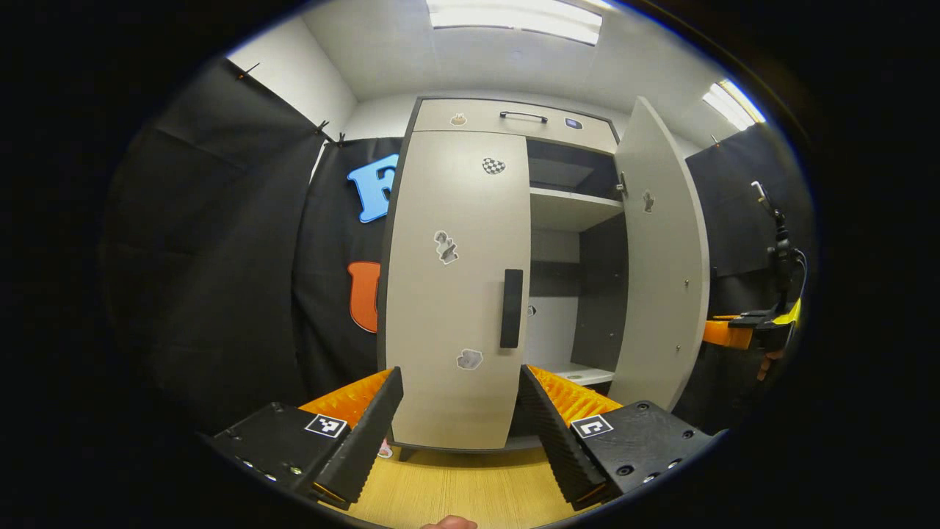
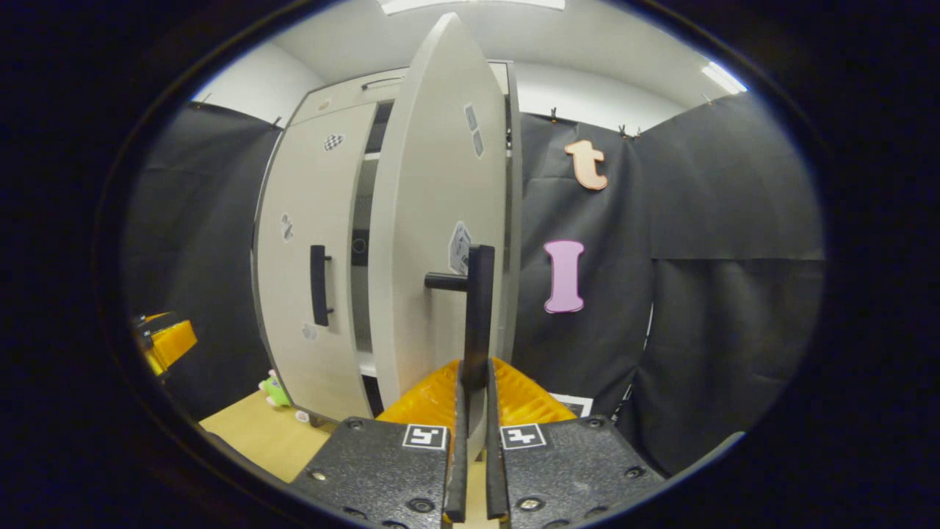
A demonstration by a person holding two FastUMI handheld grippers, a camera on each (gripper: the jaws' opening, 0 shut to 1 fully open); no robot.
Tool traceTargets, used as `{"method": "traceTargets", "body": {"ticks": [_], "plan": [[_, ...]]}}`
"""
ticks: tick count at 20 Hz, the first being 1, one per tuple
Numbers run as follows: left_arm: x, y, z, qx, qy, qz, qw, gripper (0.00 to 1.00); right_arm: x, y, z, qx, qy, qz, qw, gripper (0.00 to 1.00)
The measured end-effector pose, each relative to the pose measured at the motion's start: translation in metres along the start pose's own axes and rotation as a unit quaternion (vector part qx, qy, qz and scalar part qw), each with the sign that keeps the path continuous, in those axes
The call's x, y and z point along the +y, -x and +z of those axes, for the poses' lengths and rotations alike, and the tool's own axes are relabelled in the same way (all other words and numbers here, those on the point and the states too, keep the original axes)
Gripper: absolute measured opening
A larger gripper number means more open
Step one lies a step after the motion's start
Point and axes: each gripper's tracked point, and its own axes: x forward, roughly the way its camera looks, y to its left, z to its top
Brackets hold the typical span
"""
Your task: Open the right door of the double-door shoe cabinet with the right hand, and open the left door with the left hand.
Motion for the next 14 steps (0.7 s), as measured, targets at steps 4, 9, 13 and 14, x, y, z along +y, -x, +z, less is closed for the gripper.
{"method": "traceTargets", "body": {"ticks": [4,9,13,14], "plan": [[-0.002,-0.006,-0.006,0.006,-0.01,0.001,1.0,0.95,-0.045,-0.007,-0.004,-0.001,-0.017,-0.037,0.999,0.08],[0.002,-0.011,-0.015,0.021,-0.01,0.011,1.0,0.95,-0.054,-0.006,-0.004,-0.002,-0.034,-0.01,0.999,0.04],[0.001,-0.006,-0.014,0.014,-0.006,0.013,1.0,0.95,-0.056,-0.001,-0.01,0.006,-0.033,-0.009,0.999,0.06],[0.001,-0.005,-0.008,0.001,0.0,0.011,1.0,0.95,-0.056,0.005,-0.014,0.009,-0.036,-0.009,0.999,0.06]]}}
